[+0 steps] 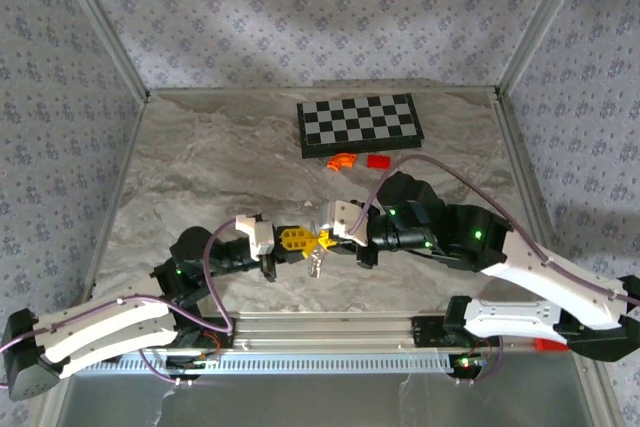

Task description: Put the keys on the keyring

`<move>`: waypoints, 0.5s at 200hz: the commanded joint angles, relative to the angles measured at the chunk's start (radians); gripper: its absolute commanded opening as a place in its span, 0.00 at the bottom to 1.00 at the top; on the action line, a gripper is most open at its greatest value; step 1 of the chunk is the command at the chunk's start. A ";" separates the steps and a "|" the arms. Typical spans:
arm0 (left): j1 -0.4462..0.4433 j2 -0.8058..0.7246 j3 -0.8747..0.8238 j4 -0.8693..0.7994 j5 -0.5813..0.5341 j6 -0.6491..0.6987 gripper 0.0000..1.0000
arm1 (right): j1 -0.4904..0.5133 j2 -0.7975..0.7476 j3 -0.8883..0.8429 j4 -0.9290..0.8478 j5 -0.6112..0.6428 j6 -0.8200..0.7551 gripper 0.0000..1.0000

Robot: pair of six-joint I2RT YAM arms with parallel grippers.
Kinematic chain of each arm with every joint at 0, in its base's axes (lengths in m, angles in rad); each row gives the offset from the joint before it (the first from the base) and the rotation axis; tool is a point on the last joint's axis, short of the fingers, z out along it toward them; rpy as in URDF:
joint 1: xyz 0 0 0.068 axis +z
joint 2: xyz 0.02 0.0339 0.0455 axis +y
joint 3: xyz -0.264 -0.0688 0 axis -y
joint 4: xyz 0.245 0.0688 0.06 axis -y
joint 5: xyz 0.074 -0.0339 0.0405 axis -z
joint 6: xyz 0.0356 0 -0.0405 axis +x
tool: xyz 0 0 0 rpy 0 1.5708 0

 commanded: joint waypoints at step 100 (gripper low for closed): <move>-0.052 0.014 0.212 -0.546 -0.245 0.246 0.00 | 0.052 0.151 0.129 -0.180 0.103 -0.123 0.00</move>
